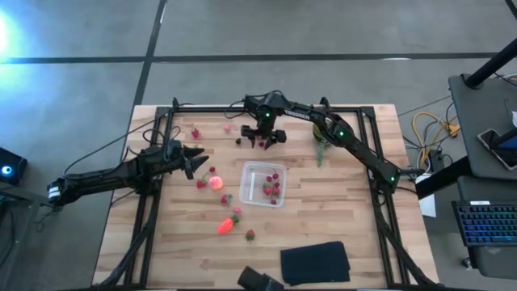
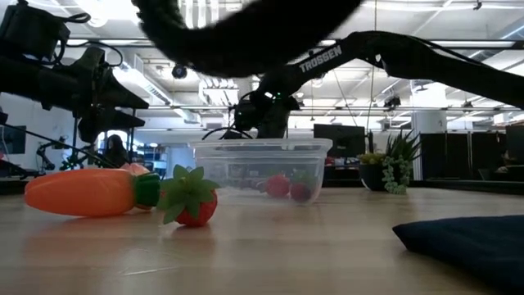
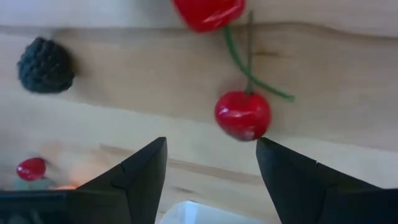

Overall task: Pick and placing Produce into tupperware
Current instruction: Put the red cherry into the transparent bin

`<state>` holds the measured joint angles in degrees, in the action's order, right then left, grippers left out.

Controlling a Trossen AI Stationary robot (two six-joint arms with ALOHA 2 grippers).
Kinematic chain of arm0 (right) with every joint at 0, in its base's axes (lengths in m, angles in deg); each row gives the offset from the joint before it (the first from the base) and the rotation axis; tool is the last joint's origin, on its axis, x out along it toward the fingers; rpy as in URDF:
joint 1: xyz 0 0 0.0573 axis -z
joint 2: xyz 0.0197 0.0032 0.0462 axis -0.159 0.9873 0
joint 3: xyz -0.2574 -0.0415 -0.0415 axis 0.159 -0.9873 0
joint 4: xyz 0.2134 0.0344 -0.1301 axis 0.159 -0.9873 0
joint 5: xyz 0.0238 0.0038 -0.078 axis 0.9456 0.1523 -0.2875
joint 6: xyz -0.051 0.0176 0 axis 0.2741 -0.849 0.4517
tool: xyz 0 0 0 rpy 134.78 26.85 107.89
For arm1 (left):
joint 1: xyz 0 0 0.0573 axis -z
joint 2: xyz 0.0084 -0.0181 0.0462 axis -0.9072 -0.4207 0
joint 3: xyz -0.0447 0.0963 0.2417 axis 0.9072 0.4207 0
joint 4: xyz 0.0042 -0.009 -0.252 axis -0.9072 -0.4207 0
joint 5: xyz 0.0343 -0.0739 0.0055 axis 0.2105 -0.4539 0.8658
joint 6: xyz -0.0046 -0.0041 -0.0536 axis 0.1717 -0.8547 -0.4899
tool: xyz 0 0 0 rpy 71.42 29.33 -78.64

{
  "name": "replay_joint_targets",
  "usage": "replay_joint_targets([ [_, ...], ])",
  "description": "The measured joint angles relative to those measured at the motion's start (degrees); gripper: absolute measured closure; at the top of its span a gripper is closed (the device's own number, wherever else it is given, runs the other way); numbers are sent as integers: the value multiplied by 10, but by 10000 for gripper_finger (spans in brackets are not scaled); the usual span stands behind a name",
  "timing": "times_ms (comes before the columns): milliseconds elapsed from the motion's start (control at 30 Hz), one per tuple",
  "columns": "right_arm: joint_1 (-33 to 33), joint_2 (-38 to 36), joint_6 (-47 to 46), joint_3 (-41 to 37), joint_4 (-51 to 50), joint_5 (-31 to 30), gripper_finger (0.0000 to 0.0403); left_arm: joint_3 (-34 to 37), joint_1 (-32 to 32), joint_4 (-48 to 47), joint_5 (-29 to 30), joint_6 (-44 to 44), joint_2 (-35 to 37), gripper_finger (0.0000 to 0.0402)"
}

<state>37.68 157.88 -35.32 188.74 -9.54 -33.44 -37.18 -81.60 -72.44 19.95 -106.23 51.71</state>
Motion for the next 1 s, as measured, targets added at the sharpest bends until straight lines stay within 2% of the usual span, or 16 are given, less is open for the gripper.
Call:
replay_joint_targets([
  [333,4,0,-22,0,-27,-25,238,0,0,0,0,0,0,175],
  [1000,14,-2,-154,1,-6,1,241,0,0,0,0,0,0,175],
])
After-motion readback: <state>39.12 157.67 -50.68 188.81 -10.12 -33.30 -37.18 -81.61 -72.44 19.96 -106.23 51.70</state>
